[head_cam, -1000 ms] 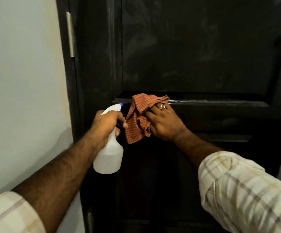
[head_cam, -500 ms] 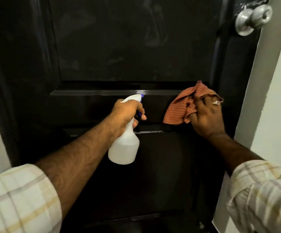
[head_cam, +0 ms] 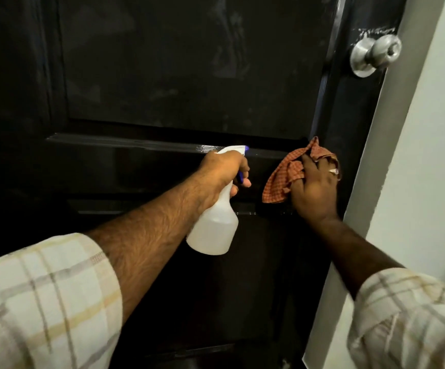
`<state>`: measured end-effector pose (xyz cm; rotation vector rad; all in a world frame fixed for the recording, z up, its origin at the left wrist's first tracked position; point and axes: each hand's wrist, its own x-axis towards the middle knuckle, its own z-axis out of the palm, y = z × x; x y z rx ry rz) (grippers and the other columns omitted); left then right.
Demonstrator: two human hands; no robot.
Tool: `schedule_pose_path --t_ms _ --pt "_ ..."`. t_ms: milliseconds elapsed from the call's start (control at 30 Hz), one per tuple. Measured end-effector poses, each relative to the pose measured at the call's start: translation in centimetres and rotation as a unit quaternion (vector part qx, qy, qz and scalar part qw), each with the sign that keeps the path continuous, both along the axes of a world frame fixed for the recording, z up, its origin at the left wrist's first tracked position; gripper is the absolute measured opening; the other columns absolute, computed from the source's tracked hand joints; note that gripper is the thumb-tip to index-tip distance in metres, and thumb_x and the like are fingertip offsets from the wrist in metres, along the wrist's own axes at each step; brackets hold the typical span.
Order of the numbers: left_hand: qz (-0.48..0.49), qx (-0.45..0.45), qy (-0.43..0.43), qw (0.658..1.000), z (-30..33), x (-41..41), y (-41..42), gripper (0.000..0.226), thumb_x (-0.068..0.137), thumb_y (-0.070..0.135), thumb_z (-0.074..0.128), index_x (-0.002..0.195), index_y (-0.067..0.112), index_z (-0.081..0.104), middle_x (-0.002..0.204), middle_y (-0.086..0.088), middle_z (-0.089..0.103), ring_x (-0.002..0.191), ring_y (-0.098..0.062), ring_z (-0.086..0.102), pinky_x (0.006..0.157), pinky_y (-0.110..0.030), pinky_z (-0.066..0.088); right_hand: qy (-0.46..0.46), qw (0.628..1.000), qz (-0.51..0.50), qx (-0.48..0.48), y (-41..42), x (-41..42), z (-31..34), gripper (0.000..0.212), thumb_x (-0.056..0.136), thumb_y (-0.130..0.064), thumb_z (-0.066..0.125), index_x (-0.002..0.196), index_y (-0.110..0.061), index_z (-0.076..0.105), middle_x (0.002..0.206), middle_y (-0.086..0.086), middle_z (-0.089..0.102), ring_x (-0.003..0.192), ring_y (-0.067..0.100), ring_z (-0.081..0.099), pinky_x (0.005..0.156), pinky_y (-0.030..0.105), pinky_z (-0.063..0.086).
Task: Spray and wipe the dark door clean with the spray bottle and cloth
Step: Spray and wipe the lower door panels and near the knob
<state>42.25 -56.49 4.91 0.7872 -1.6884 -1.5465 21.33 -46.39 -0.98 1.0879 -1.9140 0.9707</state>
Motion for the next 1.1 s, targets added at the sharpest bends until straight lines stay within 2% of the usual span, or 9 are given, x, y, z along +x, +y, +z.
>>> schedule_pose_path --t_ms 100,200,367,500,633,700,767,900,1100 --pt "-0.007 0.011 0.043 0.999 -0.4 1.1 -0.6 0.027 0.074 0.001 0.065 0.099 -0.006 0.072 0.079 -0.023 0.078 0.037 -0.021 0.039 0.045 -0.023 0.032 0.043 0.998 0.017 -0.042 -3.4 3.8 -0.5 0.06 0.088 -0.033 0.048 0.138 -0.006 0.066 0.147 0.028 0.055 0.133 0.046 0.048 0.118 0.052 0.033" --pt "0.003 -0.003 0.069 0.998 -0.9 2.7 -1.8 0.032 0.07 0.0 0.067 0.099 -0.01 0.074 0.083 -0.031 0.076 0.036 -0.023 0.036 0.045 -0.023 0.03 0.119 0.991 0.065 -0.009 -5.7 6.4 -0.4 0.058 0.084 -0.035 0.053 0.131 -0.008 0.071 0.13 0.028 0.063 0.119 0.041 0.05 0.106 0.052 0.043" --pt "0.017 0.002 0.057 0.998 -1.7 4.3 -2.9 0.032 0.076 0.001 0.069 0.106 -0.011 0.068 0.082 -0.029 0.076 0.041 -0.023 0.039 0.046 -0.025 0.034 0.226 0.969 0.085 0.052 -3.3 2.3 -0.5 0.059 0.099 -0.034 0.055 0.15 -0.003 0.056 0.151 0.024 0.055 0.138 0.042 0.049 0.122 0.05 0.033" --pt "0.001 0.013 0.044 0.999 -2.7 3.7 -3.0 0.042 0.078 0.004 0.069 0.117 -0.009 0.065 0.085 -0.027 0.077 0.039 -0.021 0.04 0.044 -0.026 0.037 0.126 0.991 -0.021 0.032 0.3 -2.9 -1.0 0.058 0.101 -0.033 0.052 0.151 -0.003 0.054 0.153 0.028 0.05 0.135 0.048 0.05 0.119 0.052 0.036" --pt "-0.012 0.028 0.049 0.998 -3.9 2.9 -3.2 0.04 0.08 0.004 0.069 0.118 -0.009 0.066 0.086 -0.026 0.078 0.043 -0.022 0.042 0.044 -0.026 0.038 0.127 0.989 0.005 0.079 1.8 -4.2 -0.8 0.061 0.102 -0.035 0.05 0.159 -0.015 0.045 0.163 0.019 0.04 0.148 0.04 0.036 0.127 0.054 0.028" --pt "-0.011 0.034 0.051 0.998 -4.9 2.4 -3.2 0.042 0.081 0.004 0.07 0.121 -0.007 0.066 0.087 -0.026 0.078 0.043 -0.022 0.042 0.043 -0.026 0.039 0.049 0.998 0.025 0.036 1.2 -3.6 -4.3 0.063 0.1 -0.026 0.051 0.162 -0.013 0.042 0.167 0.019 0.037 0.152 0.041 0.033 0.129 0.049 0.024" --pt "-0.013 0.042 0.045 0.998 -6.3 1.8 -3.2 0.047 0.081 0.004 0.071 0.126 -0.006 0.063 0.087 -0.026 0.078 0.04 -0.02 0.043 0.044 -0.027 0.04 -0.049 0.998 0.027 0.007 0.4 -2.5 -10.0 0.06 0.098 -0.019 0.054 0.156 -0.005 0.045 0.161 0.024 0.043 0.142 0.046 0.043 0.12 0.05 0.035" --pt "-0.029 0.043 0.025 0.998 -8.7 1.2 -2.8 0.057 0.082 0.005 0.07 0.136 -0.006 0.057 0.088 -0.025 0.078 0.037 -0.02 0.044 0.044 -0.028 0.041 -0.143 0.987 0.043 0.057 0.6 0.6 -19.6 0.054 0.094 -0.023 0.05 0.144 -0.002 0.053 0.144 0.021 0.057 0.126 0.046 0.055 0.11 0.049 0.044" --pt "-0.038 0.04 0.028 0.998 -9.1 0.4 -2.6 0.055 0.082 0.006 0.07 0.134 -0.007 0.056 0.089 -0.025 0.078 0.038 -0.021 0.046 0.042 -0.028 0.041 -0.188 0.979 0.07 -0.033 -1.7 2.3 -13.8 0.068 0.092 -0.025 0.047 0.157 -0.007 0.04 0.168 0.018 0.028 0.149 0.037 0.033 0.126 0.049 0.031"
